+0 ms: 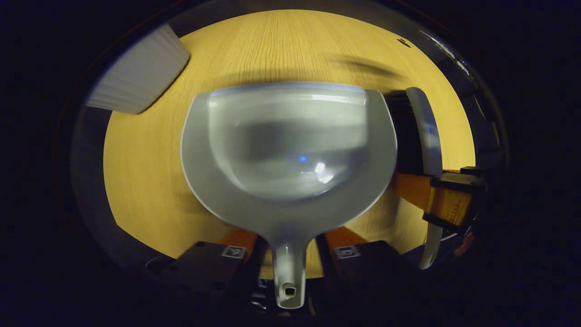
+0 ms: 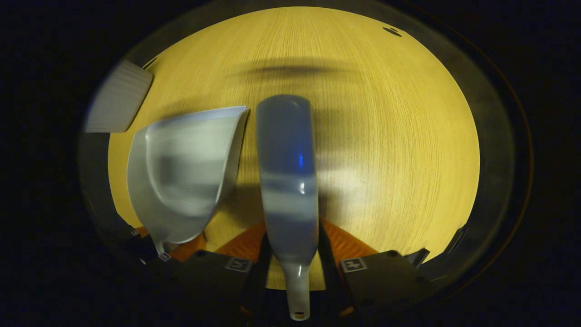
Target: Pick up the small broom and dustpan from the desktop, sweep the trash into the dustpan with the broom, and then empty the trash into the garbage bin.
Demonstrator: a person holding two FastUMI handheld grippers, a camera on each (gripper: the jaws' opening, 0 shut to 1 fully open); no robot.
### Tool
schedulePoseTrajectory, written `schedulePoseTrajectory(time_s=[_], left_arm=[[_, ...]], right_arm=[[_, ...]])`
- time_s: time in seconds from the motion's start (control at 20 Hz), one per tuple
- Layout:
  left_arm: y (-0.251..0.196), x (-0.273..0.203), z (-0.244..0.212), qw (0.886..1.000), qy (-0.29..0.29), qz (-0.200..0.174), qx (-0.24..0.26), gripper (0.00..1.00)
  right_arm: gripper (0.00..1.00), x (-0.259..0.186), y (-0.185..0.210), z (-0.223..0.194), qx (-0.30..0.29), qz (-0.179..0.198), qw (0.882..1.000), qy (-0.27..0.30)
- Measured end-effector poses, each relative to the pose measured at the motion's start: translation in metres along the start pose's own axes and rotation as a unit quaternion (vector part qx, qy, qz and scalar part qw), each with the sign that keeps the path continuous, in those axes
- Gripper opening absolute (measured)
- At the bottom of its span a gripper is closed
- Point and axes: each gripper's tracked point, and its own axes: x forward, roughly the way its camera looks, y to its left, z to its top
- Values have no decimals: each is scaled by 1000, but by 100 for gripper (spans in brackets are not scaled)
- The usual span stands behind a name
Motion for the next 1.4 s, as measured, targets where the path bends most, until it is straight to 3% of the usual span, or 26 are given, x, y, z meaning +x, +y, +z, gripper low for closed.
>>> schedulePoseTrajectory(time_s=[0.05,0.2,0.25,0.3,0.35,0.4,0.45,0.5,0.55,0.8,0.85,0.9,1.05,1.15,1.25,1.4], left_arm=[[-3,-6,0,1000,-1,-2,6,88],[-7,-11,-9,1000,1,-10,18,87],[-6,-14,-11,1000,-7,-6,22,88],[-4,-19,-11,999,-17,-2,27,88],[-3,-25,-13,999,-26,-1,34,88],[-6,-31,-14,998,-40,-10,43,88],[-12,-37,-14,996,-58,-28,54,87],[-12,-40,-16,995,-69,-33,63,88],[-11,-47,-18,993,-86,-29,70,88],[0,-82,-23,982,-180,-1,66,88],[3,-92,-26,978,-199,8,67,87],[7,-103,-28,973,-218,20,70,87],[11,-146,-35,955,-281,32,84,87],[8,-180,-45,937,-334,23,96,88],[5,-222,-53,912,-397,4,108,88],[3,-267,-66,871,-476,-55,112,87]], right_arm=[[100,3,0,-1,-2,-3,1000,-4],[100,-4,0,-7,0,-1,1000,-11],[91,-8,0,-9,3,3,1000,-14],[100,-13,0,-9,4,8,1000,-21],[91,-19,0,-10,6,12,999,-29],[100,-26,0,-11,7,16,999,-37],[100,-33,1,-11,6,21,999,-46],[91,-39,1,-13,3,26,998,-54],[100,-45,2,-14,-2,31,997,-64],[100,-88,2,-21,-38,38,991,-123],[91,-97,3,-22,-45,38,989,-138],[100,-110,2,-24,-46,38,986,-155],[100,-155,8,-32,-33,36,975,-219],[100,-189,16,-43,-31,38,961,-271],[100,-224,17,-53,-42,18,943,-331],[100,-276,25,-71,-30,8,909,-416]])
